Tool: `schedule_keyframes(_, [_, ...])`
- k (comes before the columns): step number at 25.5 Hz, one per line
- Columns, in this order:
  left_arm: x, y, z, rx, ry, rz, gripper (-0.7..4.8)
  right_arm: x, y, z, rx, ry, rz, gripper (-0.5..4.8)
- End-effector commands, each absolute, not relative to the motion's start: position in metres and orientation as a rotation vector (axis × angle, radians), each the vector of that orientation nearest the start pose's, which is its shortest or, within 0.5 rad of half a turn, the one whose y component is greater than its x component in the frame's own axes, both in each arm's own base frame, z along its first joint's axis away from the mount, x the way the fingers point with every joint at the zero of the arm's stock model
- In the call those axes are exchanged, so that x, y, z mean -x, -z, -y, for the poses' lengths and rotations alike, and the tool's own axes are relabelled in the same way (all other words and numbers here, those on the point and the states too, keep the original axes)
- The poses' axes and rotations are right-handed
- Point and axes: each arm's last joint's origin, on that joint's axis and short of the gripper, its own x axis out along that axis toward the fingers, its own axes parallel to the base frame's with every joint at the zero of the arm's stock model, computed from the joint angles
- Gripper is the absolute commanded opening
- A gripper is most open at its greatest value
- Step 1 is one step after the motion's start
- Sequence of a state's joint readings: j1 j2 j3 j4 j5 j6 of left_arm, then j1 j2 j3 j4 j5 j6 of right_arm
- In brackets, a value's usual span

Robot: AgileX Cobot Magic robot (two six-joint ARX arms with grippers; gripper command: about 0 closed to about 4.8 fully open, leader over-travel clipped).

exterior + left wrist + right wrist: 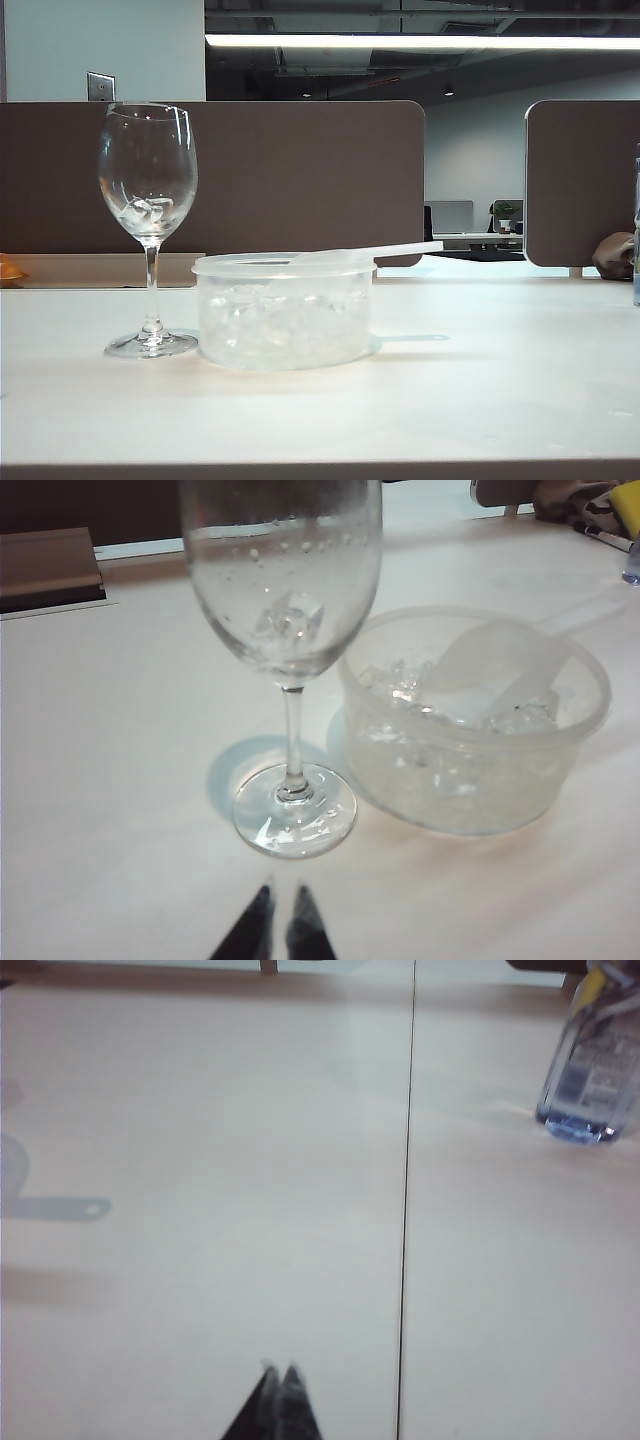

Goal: Pick up an ice shovel filled with ice cubes and pour the ice from the shovel into the glass.

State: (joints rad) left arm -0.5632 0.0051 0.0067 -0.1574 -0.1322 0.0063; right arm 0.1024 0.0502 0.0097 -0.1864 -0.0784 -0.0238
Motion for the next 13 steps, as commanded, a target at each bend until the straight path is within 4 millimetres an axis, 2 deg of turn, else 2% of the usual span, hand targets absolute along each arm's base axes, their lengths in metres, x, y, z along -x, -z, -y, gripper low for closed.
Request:
schedule_keyframes(1, [-0.0835,-0.1513,0.0481,-0.054,0.431,-0.139,0.29,-0.0956,-0.1484,-0.012,0.03,-0.178,-0.19,-0.05])
schedule_keyframes(13, [-0.0835,-0.1513,0.0481,-0.054,0.431,-0.139,0.29,-0.0948,-0.15,-0.0123,0.03,-0.182,-0.17,-0.05])
